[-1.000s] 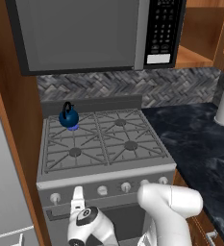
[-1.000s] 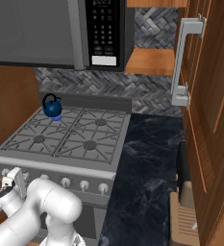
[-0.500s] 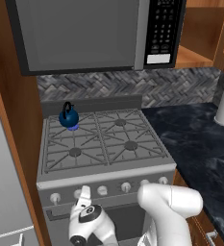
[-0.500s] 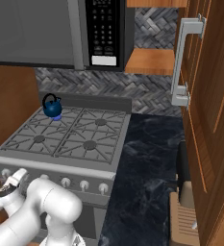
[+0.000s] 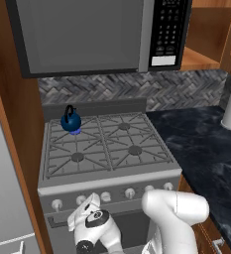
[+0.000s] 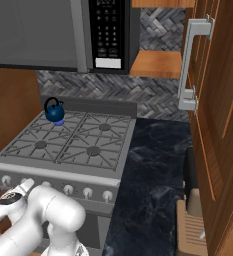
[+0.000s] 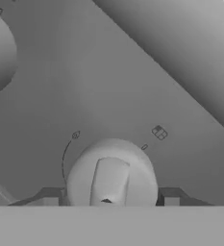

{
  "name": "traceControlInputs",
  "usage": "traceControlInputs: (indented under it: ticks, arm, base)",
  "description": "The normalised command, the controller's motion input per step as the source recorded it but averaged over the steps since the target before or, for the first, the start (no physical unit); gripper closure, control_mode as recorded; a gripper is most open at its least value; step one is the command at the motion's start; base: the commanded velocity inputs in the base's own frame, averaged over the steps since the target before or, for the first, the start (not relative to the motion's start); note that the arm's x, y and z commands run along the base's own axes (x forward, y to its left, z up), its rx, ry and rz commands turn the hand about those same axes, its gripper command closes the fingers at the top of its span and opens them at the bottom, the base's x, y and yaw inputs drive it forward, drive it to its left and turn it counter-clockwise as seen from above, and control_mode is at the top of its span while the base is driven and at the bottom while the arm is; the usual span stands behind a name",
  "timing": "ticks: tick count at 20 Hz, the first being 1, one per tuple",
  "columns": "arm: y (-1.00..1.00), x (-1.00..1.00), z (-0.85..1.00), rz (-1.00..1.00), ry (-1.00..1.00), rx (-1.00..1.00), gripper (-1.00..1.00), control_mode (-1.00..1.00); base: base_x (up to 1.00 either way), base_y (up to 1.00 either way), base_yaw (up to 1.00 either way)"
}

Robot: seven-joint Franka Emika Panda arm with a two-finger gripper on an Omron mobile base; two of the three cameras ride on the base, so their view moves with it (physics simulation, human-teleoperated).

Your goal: The kettle is done boiling. Turn off the stove, then wait for 300 timesteps before moving the kettle to the dining table.

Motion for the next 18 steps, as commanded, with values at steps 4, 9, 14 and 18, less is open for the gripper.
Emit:
traceControlInputs:
  ticks: [4, 9, 14, 18]
  arm:
    - [0.0, 0.0, 0.0, -0.1, -0.06, 0.43, 1.0, -1.0]
    - [0.0, 0.0, 0.0, -0.11, -0.06, 0.42, 1.0, -1.0]
    - [0.0, 0.0, -0.08, -0.13, -0.05, 0.4, 1.0, -1.0]
    - [0.0, 0.0, -0.14, -0.16, -0.05, 0.41, 1.0, -1.0]
  base:
    - [0.0, 0.0, 0.0]
    - [0.0, 0.0, 0.0]
    - [0.0, 0.0, 0.0]
    - [0.0, 0.0, 0.0]
